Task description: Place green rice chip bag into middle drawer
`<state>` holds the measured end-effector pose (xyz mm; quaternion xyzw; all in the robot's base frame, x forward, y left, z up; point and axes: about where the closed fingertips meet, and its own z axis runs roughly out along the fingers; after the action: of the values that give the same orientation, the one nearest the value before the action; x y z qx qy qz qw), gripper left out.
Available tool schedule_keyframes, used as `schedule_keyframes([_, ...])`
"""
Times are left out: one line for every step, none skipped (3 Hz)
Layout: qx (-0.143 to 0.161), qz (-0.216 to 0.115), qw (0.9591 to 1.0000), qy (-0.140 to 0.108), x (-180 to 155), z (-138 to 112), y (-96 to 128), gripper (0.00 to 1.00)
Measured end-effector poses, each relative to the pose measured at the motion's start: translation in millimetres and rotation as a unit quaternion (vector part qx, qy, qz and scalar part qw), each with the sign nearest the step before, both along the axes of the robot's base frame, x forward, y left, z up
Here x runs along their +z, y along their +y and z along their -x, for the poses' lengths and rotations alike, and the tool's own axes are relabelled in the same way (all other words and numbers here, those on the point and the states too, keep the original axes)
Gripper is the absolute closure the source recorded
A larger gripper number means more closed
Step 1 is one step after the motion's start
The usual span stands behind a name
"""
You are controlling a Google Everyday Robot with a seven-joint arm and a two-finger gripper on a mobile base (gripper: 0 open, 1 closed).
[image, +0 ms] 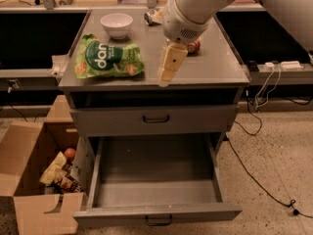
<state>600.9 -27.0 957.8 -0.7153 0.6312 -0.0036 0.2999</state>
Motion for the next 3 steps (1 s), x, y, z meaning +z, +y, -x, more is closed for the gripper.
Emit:
schedule_keyframes([0.024, -0.042, 0.9987, -0.012, -10.8, -41.9, 20.7, 0.0])
schedule_keyframes([0.027, -0.069, 0.997, -0.019, -17.9, -69.4, 31.6, 0.0])
schedule_keyframes([0.021, -0.091, 0.9955, -0.017, -27.6, -92.8, 43.7, 0.0])
